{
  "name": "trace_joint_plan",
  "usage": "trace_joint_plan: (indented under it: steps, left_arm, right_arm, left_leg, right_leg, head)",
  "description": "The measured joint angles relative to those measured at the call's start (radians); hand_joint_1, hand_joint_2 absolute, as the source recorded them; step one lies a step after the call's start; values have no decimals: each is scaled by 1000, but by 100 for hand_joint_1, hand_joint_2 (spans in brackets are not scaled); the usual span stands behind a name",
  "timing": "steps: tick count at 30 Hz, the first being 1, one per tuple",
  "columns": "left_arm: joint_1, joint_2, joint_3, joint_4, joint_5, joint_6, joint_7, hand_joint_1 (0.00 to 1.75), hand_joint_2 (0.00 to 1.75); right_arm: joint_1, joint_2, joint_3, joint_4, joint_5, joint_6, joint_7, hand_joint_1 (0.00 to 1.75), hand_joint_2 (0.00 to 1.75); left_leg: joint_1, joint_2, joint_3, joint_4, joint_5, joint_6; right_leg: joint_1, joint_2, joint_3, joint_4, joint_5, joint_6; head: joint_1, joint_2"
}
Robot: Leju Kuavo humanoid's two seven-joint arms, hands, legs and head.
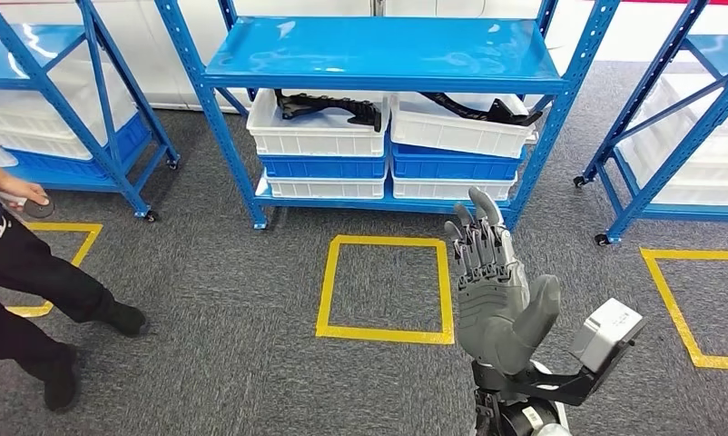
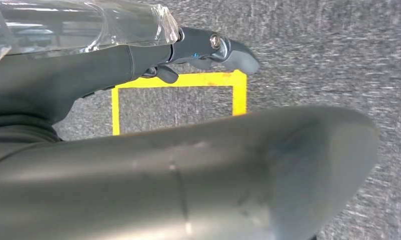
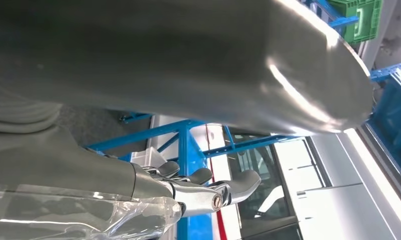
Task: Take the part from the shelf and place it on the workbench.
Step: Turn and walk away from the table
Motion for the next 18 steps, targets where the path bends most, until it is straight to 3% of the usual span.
trace_joint_plan:
  steps: [3,4,5,6,8,9,10,13,15,16,18]
  left_arm:
    - [-1,0,0,0,1,-7,-2,0,0]
    - [1,0,0,0,1,-8,-3,0,0]
    - [3,0,0,0,1,-8,-4,0,0]
    - [4,0,0,0,1,-9,-6,0,0]
    - [6,0,0,0,2,-10,-9,0,0]
    - [6,0,0,0,3,-11,-10,0,0]
    - [7,0,0,0,4,-12,-11,0,0]
    - [7,0,0,0,4,-12,-13,0,0]
    - [5,0,0,0,4,-12,-14,0,0]
    - [5,0,0,0,4,-13,-14,0,0]
    - [6,0,0,0,4,-14,-14,0,0]
  right_arm:
    - [1,0,0,0,-1,0,-1,0,0]
    - [2,0,0,0,-2,0,-2,0,0]
    - [2,0,0,0,-2,0,-2,0,0]
    - [2,0,0,0,-3,0,-2,0,0]
    - [3,1,0,0,-4,0,-2,0,0]
    - [3,1,0,0,-4,0,-3,0,0]
    - [3,1,0,0,-4,0,-3,0,0]
    - [2,1,-1,1,-4,0,-4,0,0]
    - [0,1,-2,1,-4,0,-5,0,0]
    - [0,1,-2,1,-4,0,-6,0,0]
    - [1,1,-3,1,-4,0,-6,0,0]
  left_leg:
    - [15,5,-127,184,-70,-20]
    - [20,6,-154,204,-79,-24]
    - [24,6,-163,187,-69,-27]
    - [26,7,-155,137,-39,-30]
    - [28,14,-124,-1,63,-32]
    - [25,18,-112,-46,96,-28]
    - [22,20,-105,-72,117,-21]
    - [22,18,-79,-88,115,7]
    - [24,16,-56,-92,109,23]
    - [23,16,-49,-94,102,29]
    - [18,14,-33,-94,85,37]
  right_leg:
    - [-4,-1,9,0,-16,0]
    - [-6,0,16,0,-23,3]
    - [-10,1,26,0,-32,6]
    - [-14,2,39,0,-43,11]
    - [-19,3,66,-1,-65,24]
    - [-20,4,75,-4,-75,31]
    - [-19,4,85,-7,-81,40]
    - [-17,4,99,7,-73,58]
    - [-18,2,56,92,-76,59]
    - [-16,1,14,158,-93,59]
    - [-10,1,-79,267,-157,57]
  head:
    - [-2,0]
    - [-1,0]
    - [-2,0]
    - [-2,0]
    - [-2,0]
    - [-2,0]
    - [-2,0]
    - [0,0]
    - [3,0]
    - [4,0]
    - [4,0]
